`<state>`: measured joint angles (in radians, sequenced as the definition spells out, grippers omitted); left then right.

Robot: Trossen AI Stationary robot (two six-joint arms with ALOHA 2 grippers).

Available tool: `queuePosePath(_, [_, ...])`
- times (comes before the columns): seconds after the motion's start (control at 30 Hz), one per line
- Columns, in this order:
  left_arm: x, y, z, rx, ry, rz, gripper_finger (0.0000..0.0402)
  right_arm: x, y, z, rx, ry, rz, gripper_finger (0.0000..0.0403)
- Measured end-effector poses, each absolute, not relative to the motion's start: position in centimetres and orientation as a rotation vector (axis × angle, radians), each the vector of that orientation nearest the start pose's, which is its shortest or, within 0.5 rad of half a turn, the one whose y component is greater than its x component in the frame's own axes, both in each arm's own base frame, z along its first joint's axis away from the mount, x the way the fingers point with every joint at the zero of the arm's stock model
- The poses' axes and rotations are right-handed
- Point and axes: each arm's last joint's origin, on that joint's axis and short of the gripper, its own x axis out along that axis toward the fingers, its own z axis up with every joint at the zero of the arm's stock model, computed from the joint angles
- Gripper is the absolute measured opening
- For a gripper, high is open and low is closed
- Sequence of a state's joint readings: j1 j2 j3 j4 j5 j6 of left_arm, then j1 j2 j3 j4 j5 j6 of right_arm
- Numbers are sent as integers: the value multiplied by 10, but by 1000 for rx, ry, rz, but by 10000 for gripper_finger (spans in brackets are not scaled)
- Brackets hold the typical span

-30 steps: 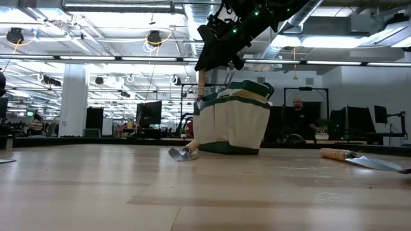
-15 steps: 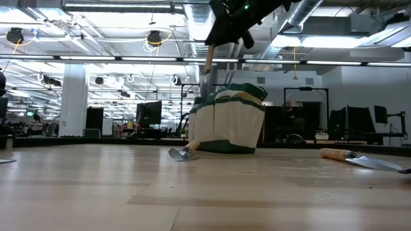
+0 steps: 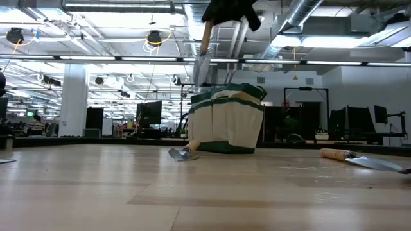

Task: Pick & Place Garden tools in Gardening bag
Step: Put the brown trowel into the gardening bag

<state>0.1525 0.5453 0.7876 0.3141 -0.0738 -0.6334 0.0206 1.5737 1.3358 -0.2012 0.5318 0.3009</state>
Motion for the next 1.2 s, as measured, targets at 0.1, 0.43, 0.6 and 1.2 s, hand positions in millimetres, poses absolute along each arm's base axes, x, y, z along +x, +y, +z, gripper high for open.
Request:
queuePosePath(0.1, [98, 17, 408, -592, -607, 36, 159, 369, -9, 309, 159, 391, -593, 64])
queuePosePath(0.43, [98, 17, 409, -594, -608, 36, 159, 363, -24, 321, 144, 346, -645, 63])
queuePosePath(0.6, [98, 17, 409, -594, -608, 36, 159, 362, -30, 312, 153, 412, -671, 64])
queuePosePath(1.2, [98, 17, 409, -592, -608, 37, 159, 393, -36, 242, 204, 613, -660, 63])
